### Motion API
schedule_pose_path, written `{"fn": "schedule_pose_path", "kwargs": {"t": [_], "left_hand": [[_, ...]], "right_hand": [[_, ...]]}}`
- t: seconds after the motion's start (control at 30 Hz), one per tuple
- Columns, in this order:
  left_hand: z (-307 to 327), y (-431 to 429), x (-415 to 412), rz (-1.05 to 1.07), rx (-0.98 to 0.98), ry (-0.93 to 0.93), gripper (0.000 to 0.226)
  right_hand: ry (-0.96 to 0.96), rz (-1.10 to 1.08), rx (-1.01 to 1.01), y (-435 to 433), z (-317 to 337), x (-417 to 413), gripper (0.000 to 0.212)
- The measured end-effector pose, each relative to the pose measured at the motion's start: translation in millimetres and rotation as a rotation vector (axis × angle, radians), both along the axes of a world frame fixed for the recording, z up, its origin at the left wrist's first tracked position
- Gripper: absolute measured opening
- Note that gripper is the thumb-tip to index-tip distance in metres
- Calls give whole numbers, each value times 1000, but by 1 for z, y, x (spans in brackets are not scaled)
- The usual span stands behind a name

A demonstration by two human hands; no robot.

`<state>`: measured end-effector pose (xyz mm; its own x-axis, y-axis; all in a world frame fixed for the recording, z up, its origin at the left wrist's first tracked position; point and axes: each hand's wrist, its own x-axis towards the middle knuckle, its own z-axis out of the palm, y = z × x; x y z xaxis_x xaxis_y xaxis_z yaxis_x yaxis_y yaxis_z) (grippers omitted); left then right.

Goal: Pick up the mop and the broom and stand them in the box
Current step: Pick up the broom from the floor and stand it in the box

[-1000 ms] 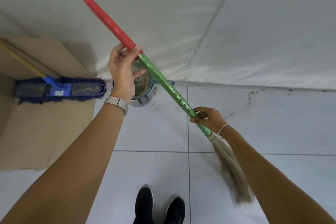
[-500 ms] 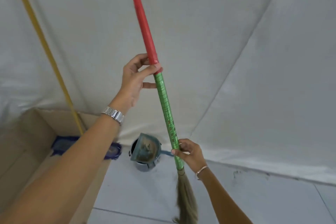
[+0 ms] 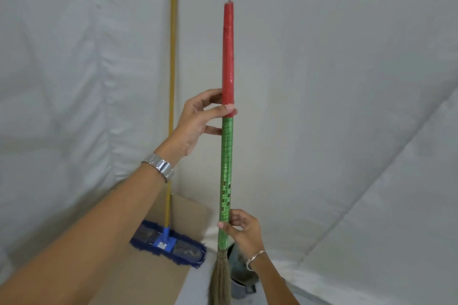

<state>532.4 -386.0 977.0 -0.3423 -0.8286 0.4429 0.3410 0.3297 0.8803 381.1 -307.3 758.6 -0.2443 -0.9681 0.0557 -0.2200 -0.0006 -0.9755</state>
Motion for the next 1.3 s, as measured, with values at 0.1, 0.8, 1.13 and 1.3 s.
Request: {"fn": "schedule_pose_path", "kwargs": {"t": [0.1, 0.8, 1.13, 1.3], "left_hand": [[-6, -20, 50, -10, 10, -29, 31], [-65, -259, 244, 93, 118, -175, 34], [-144, -422, 311, -9, 217, -260, 33], [-209, -510, 338, -66, 307, -235, 40]], "right_hand": [[-11, -13, 1, -24, -5, 56, 29], [-132, 62, 188, -279, -68, 266, 28], [-80, -112, 337, -400, -134, 334, 23], [-41, -210, 450, -472, -186, 364, 25]]}}
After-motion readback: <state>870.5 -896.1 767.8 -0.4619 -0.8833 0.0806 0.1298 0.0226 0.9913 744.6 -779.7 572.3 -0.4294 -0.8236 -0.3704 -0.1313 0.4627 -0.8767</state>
